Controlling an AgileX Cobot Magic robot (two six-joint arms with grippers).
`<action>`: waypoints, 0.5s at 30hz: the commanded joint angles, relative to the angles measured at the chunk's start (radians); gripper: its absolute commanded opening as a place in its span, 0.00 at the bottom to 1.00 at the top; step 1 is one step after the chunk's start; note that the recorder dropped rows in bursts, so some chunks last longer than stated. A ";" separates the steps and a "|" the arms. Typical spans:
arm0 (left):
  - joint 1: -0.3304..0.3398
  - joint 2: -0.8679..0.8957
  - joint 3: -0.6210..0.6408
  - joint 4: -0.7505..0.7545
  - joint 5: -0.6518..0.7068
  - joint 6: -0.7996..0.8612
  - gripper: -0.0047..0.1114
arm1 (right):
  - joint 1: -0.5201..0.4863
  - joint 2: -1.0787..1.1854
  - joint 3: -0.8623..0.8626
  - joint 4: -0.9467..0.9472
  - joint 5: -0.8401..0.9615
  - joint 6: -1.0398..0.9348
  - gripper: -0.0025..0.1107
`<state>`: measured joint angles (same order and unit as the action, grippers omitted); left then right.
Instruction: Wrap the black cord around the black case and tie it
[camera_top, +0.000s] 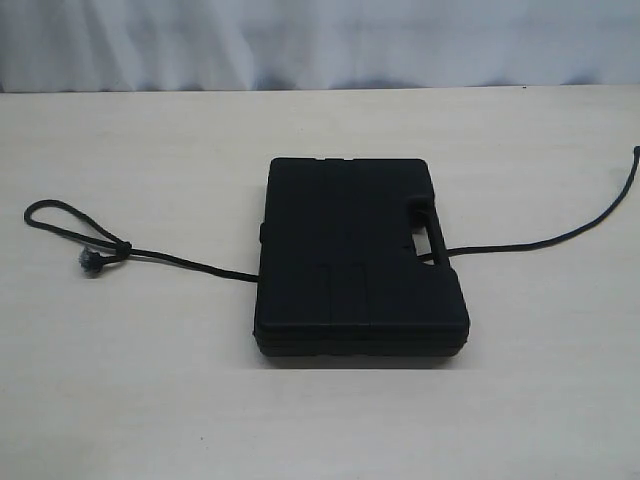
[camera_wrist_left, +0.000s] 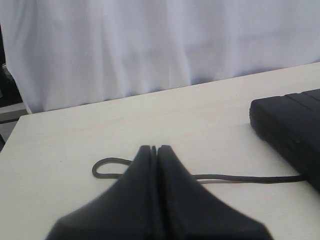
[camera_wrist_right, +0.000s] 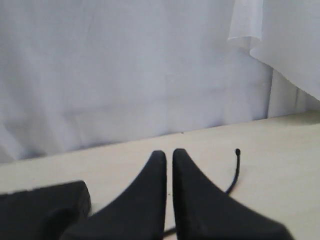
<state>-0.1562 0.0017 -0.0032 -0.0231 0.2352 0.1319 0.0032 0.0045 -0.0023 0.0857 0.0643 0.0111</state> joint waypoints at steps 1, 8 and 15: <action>-0.008 -0.002 0.003 -0.005 -0.008 -0.003 0.04 | -0.001 -0.004 0.002 0.443 -0.135 0.005 0.06; -0.008 -0.002 0.003 -0.005 -0.008 -0.003 0.04 | -0.001 -0.004 0.002 0.611 -0.237 0.005 0.06; -0.008 -0.002 0.003 -0.005 -0.008 -0.003 0.04 | -0.001 0.177 -0.084 0.494 -0.257 0.005 0.06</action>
<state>-0.1562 0.0017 -0.0032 -0.0231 0.2352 0.1319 0.0032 0.1130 -0.0408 0.6261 -0.2089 0.0151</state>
